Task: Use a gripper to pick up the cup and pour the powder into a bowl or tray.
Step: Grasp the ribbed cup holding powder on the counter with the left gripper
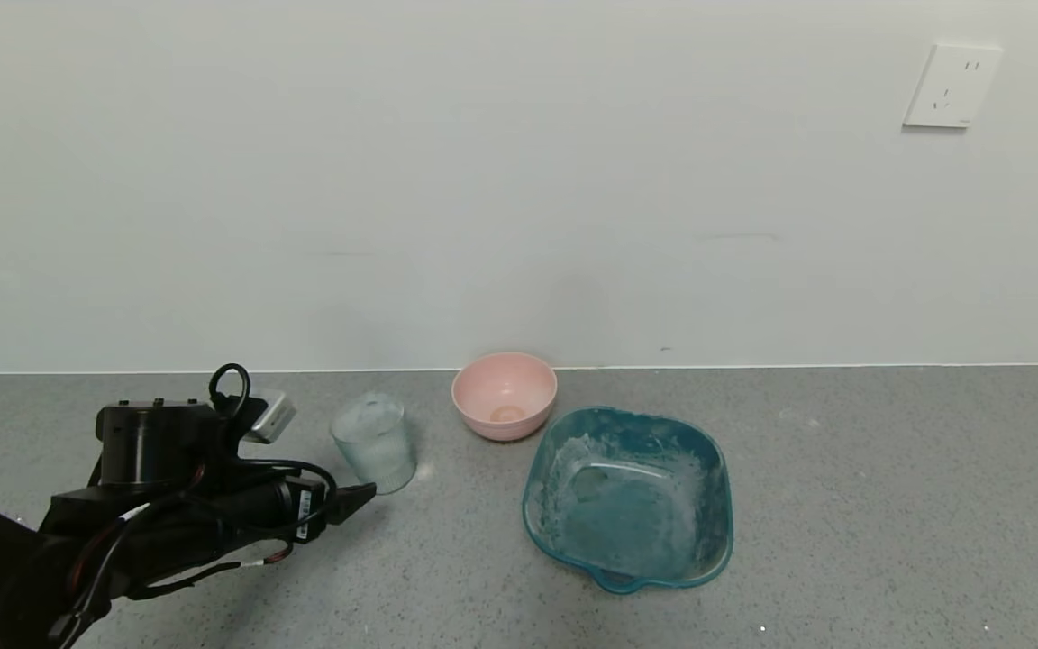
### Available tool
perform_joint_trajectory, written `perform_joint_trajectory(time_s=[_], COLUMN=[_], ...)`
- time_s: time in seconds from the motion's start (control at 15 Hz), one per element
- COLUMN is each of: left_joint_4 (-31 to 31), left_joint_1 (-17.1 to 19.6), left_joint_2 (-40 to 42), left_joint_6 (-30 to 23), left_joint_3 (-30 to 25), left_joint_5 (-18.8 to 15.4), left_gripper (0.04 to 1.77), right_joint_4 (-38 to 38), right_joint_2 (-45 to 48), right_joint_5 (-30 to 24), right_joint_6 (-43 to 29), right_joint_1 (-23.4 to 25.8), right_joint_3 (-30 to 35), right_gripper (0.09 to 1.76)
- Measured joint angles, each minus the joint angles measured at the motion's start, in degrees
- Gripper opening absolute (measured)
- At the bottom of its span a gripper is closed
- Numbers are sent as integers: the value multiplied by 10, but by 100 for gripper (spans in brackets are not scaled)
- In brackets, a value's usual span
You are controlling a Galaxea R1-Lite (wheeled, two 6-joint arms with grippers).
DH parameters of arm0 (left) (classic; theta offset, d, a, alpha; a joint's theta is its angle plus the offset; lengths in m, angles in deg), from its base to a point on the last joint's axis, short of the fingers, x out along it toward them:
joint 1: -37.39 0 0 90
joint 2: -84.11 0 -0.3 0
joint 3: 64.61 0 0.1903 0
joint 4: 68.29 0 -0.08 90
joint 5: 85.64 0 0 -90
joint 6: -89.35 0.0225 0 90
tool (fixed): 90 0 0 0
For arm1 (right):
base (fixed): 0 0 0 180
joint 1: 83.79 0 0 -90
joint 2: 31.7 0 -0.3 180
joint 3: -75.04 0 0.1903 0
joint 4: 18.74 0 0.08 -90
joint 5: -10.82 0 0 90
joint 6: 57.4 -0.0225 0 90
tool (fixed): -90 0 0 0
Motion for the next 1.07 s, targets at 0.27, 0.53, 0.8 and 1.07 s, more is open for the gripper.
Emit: perform_joint_trajectory(time_s=[0.27,0.53,0.8,1.07], left_joint_4=[101,240,318,369], left_joint_1=[-7,-15,-22,-24], left_joint_2=[-50,-104,-150,-183], left_joint_6=[1,-3,-4,-5], left_joint_3=[-20,-51,-72,-79], left_joint_5=[3,8,10,12], left_gripper=[172,172,172,172], right_joint_4=[1,1,1,1], right_joint_2=[0,0,0,0], right_joint_5=[0,0,0,0], right_joint_6=[0,0,0,0], right_joint_1=[0,0,0,0], right_joint_3=[0,0,0,0], right_gripper=[171,171,171,171])
